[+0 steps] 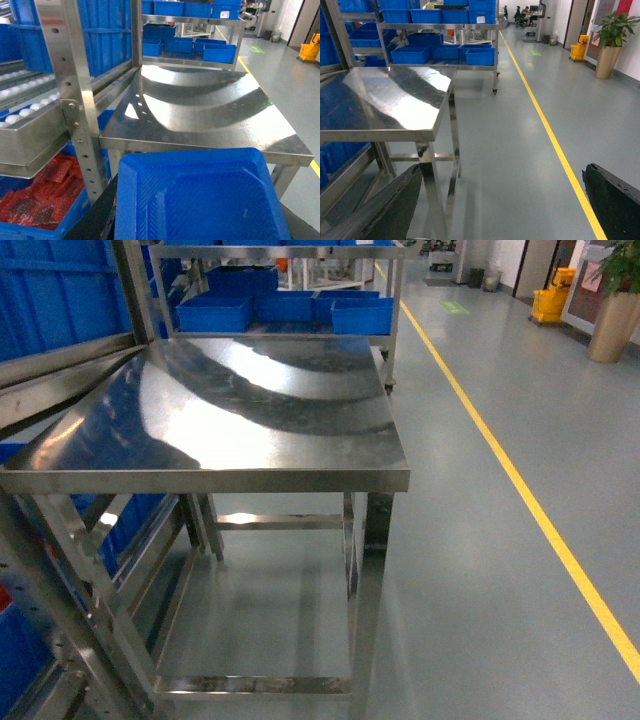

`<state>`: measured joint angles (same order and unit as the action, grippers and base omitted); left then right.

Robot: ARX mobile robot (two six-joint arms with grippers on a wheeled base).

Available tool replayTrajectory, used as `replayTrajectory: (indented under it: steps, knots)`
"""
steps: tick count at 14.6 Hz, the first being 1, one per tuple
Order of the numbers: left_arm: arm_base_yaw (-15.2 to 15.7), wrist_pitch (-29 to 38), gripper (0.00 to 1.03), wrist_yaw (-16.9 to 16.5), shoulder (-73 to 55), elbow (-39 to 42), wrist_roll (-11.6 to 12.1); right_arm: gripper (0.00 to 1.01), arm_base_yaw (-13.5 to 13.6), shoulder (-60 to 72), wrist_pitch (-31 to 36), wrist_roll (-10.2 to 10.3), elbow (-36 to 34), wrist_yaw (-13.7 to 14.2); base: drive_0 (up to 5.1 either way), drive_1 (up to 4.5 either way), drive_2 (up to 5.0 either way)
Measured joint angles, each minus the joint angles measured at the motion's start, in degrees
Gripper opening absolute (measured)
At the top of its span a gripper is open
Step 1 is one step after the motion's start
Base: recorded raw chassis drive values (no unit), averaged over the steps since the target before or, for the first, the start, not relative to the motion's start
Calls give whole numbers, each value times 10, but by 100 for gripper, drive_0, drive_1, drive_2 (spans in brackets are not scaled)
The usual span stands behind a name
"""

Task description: Pick blue part to blue bin on bottom shelf

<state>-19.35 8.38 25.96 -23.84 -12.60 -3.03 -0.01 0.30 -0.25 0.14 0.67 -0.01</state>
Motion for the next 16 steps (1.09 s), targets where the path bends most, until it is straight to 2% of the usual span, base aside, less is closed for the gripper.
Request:
replayTrajectory:
  steps: [9,16]
  knots:
    - [0,1,44,0,0,0,0,98,0,0,-1,0,0,0,-487,157,332]
    - [0,-1,44,0,1,0,0,98,0,0,0,0,0,0,-496,250,250]
